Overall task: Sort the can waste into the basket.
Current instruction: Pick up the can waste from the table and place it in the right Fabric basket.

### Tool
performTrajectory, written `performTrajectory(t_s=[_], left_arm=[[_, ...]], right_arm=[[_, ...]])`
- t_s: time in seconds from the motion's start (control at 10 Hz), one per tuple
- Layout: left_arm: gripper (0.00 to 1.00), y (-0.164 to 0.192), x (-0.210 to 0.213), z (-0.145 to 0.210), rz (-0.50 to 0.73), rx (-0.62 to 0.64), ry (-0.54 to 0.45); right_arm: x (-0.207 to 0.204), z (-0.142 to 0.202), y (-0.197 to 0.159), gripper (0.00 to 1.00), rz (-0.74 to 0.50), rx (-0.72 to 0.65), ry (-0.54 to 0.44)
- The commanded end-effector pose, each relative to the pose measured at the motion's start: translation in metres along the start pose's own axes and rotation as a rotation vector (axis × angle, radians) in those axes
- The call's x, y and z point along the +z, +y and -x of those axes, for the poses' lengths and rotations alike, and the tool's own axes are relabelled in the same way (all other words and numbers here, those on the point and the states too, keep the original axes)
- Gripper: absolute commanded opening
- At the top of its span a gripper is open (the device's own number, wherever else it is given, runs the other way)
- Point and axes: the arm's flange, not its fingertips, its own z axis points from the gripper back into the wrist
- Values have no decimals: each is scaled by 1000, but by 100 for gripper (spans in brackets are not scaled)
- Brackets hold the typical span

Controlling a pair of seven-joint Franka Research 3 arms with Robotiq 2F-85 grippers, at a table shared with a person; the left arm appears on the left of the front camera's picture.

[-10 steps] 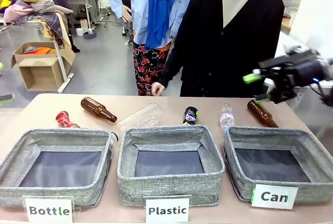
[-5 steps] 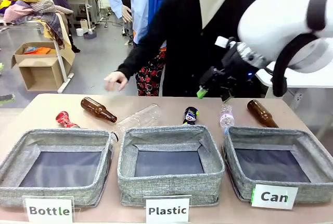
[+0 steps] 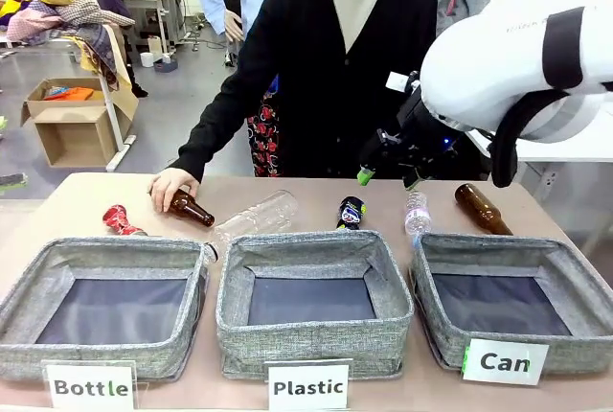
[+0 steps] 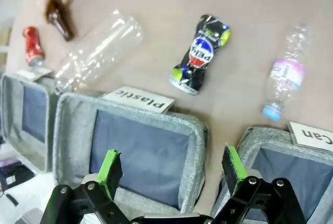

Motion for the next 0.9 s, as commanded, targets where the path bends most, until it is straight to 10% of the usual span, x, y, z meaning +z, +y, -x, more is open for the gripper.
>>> performTrajectory(t_s=[0.0,0.7,0.8], left_arm=[[100,0,2,1,7,-19,7],[100,0,0,0,0,0,0],[100,-57,5,36,65,-76,65]], right_arm=[[-10,10,12,100,108,-72,-96],[-93,-36,22,100,225,-211,-4],[-99,-43,20,100,217,-232,-6]])
